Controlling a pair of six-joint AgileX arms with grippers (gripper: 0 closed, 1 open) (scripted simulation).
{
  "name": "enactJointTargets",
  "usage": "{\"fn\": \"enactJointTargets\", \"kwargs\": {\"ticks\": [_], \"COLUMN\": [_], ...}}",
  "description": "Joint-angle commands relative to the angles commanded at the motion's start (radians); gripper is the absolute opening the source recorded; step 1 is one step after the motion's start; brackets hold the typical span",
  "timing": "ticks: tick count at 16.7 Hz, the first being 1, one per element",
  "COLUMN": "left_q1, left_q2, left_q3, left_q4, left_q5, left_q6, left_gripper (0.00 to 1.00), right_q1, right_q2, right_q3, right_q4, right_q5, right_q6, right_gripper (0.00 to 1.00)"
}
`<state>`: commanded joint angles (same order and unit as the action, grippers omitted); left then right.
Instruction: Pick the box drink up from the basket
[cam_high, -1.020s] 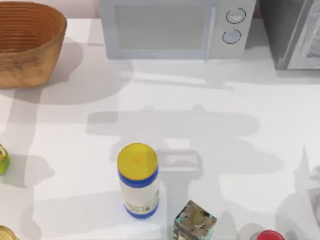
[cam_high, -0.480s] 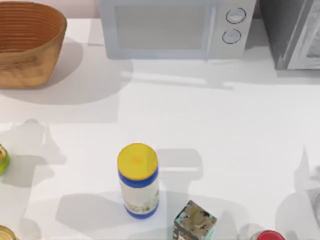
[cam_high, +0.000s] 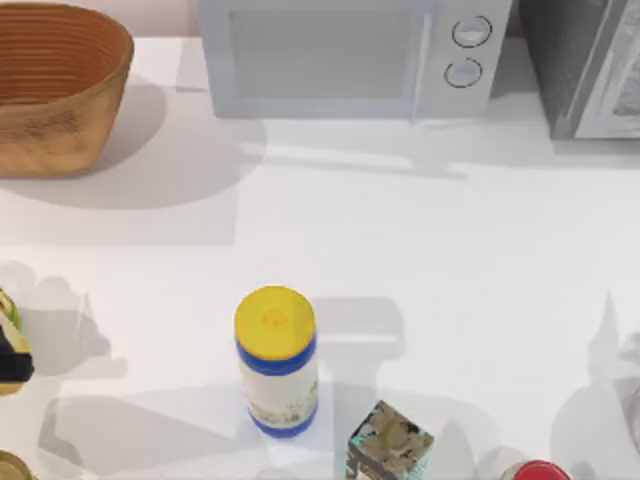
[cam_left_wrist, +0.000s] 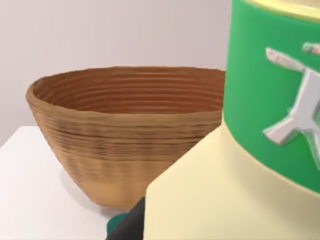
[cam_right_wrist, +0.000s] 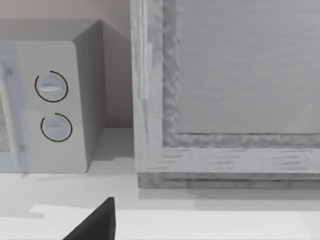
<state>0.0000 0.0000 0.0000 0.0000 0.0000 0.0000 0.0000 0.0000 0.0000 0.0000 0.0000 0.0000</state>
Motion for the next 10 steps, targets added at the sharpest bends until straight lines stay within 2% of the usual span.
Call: {"fn": "enactJointTargets", "kwargs": {"ticks": [6, 8, 10], "left_q1": [-0.007, -0.058, -0.144], "left_q2": [0.015, 0.066, 0.160], "left_q3": [0.011, 0.060, 0.142], "left_q4": [0.011, 0.061, 0.146], "left_q5": [-0.010, -0.062, -0.156], "left_q6": [0.005, 0.024, 0.056], "left_gripper": [0.00, 0.00, 0.00], "right_q1": [0.000, 0.000, 0.000], "right_q2": [0.000, 0.000, 0.000], "right_q3": [0.000, 0.000, 0.000], "right_q4": [0.000, 0.000, 0.000], "right_q5": [0.000, 0.000, 0.000], "right_q6": [0.000, 0.000, 0.000], "right_gripper": [1.00, 1.00, 1.00]}}
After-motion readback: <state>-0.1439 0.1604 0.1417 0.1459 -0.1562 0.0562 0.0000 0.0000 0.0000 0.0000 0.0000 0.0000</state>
